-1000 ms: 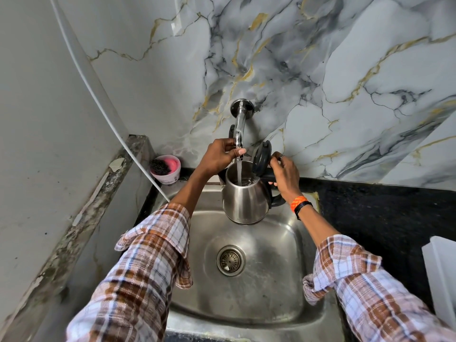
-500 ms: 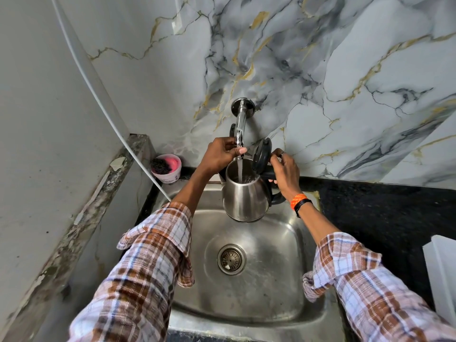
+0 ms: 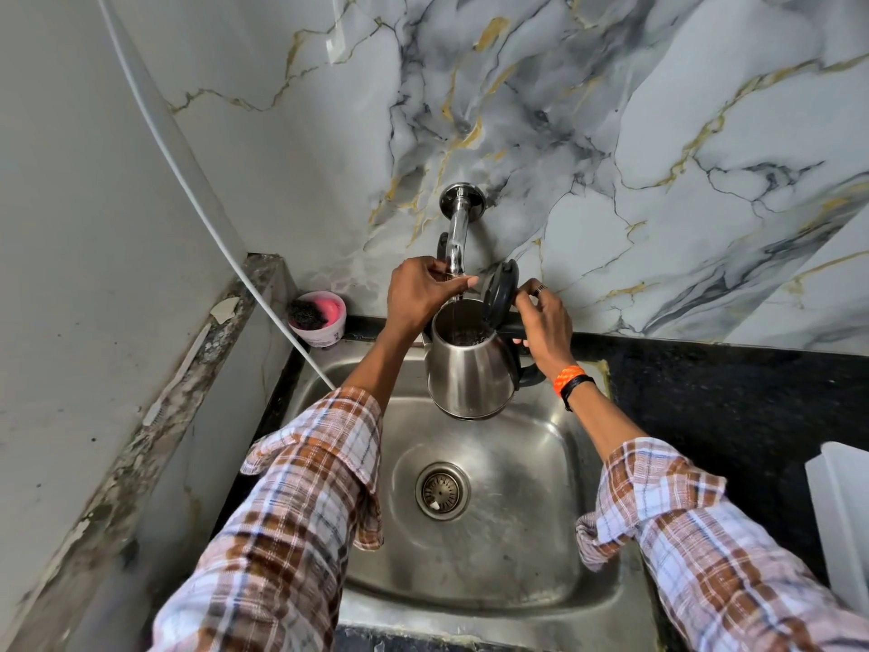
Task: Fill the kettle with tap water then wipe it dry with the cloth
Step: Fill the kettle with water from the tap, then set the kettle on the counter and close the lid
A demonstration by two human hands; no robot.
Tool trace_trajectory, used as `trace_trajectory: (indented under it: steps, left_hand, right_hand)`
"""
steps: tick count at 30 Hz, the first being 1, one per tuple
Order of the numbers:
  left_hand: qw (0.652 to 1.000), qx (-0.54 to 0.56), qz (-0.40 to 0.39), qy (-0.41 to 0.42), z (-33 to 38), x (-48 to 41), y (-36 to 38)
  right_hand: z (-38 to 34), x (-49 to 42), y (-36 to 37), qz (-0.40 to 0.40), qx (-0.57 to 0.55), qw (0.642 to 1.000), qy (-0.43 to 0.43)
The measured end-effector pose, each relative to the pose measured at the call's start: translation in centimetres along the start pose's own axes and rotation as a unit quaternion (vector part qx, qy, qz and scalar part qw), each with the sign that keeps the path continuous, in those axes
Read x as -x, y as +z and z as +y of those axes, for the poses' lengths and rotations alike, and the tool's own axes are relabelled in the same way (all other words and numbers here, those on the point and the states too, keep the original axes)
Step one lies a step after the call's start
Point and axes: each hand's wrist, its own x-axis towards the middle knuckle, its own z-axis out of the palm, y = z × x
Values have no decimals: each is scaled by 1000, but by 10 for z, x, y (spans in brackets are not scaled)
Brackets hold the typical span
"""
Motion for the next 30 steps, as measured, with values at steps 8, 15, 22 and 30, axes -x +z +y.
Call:
trace_trajectory:
  steps: [8,15,22,30]
  left_hand:
    - [995,-70,67,-9,11,15,11]
    - [998,62,-13,-2,-9,39,1]
    - [964,99,-248,-10,-69,108,16]
    - [956,151,-250,18,-42,175,119]
  right_hand:
    - [1,0,0,-6,1,1000,11]
    - [6,9,-10,3,-7,1000,18]
    - [34,35,-49,23,-16,999,34]
    - [80,77,-148,52,7,997,61]
